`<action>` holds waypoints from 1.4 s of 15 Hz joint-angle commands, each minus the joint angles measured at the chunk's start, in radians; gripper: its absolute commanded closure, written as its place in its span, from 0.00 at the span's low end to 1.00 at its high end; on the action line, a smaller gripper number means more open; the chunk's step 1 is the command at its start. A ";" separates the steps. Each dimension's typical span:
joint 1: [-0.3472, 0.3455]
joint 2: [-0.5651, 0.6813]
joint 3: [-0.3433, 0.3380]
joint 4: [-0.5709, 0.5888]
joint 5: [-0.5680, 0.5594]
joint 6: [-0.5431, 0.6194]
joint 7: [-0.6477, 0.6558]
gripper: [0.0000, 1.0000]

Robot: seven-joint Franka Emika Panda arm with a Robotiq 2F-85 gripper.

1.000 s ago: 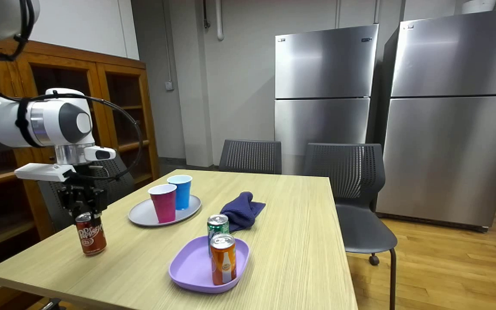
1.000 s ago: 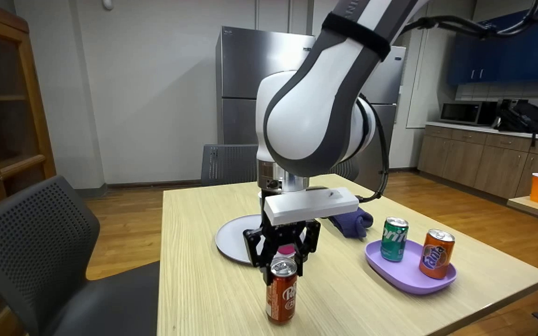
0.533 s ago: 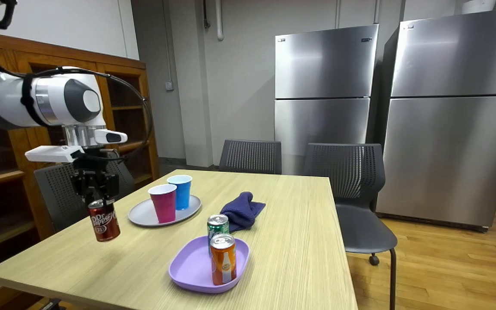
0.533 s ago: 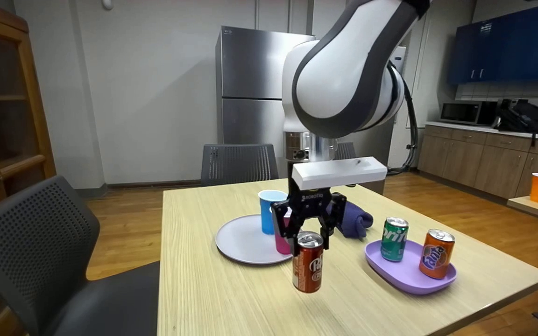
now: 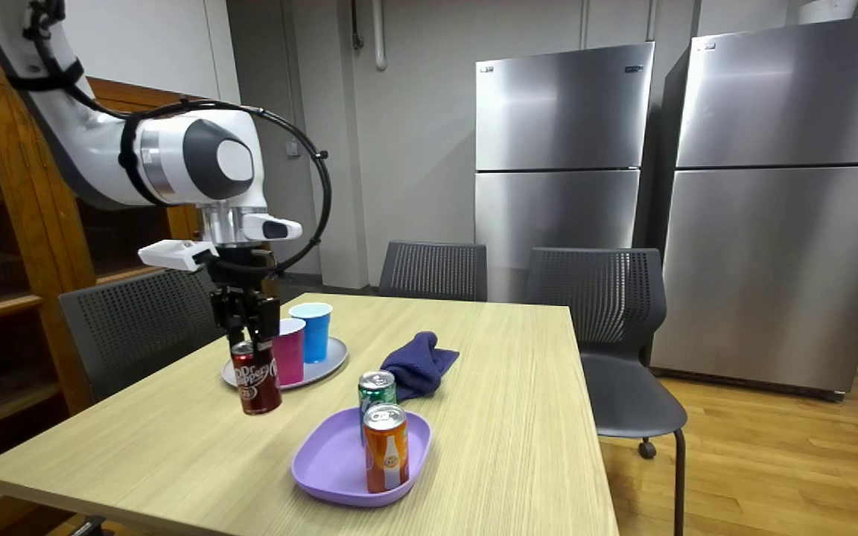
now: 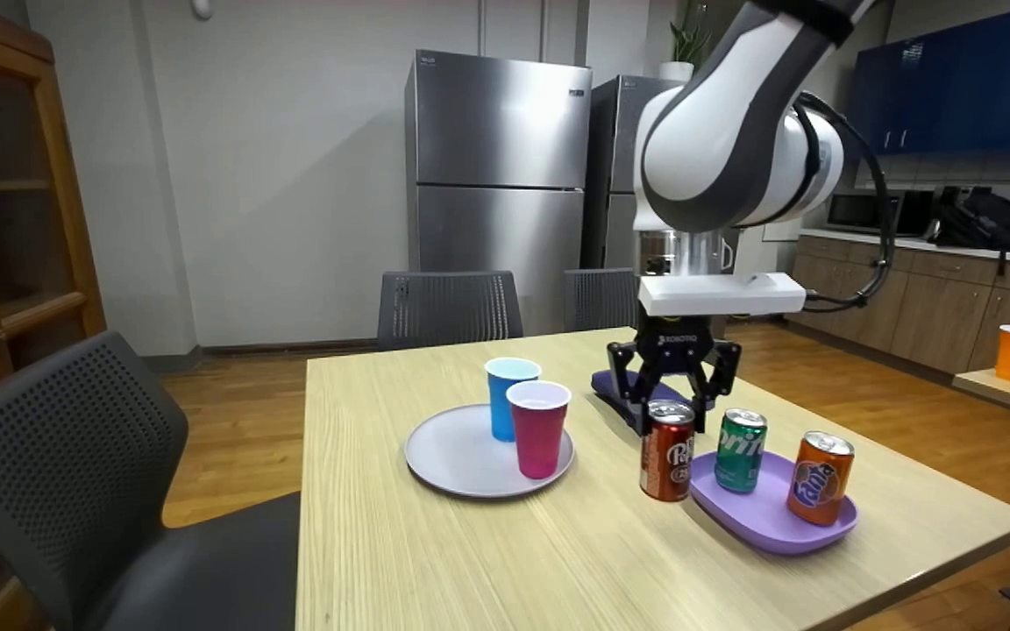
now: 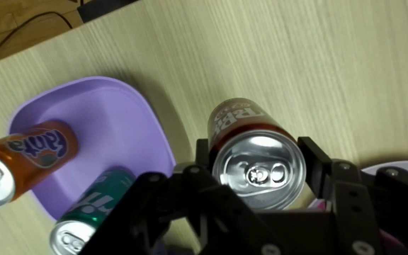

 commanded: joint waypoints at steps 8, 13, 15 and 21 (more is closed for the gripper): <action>-0.121 -0.030 -0.094 -0.050 0.023 0.001 0.089 0.62; -0.137 -0.006 -0.098 -0.068 0.063 0.056 0.098 0.62; -0.138 0.007 -0.101 -0.079 0.078 0.094 0.099 0.62; -0.137 0.028 -0.127 -0.108 0.088 0.145 0.102 0.62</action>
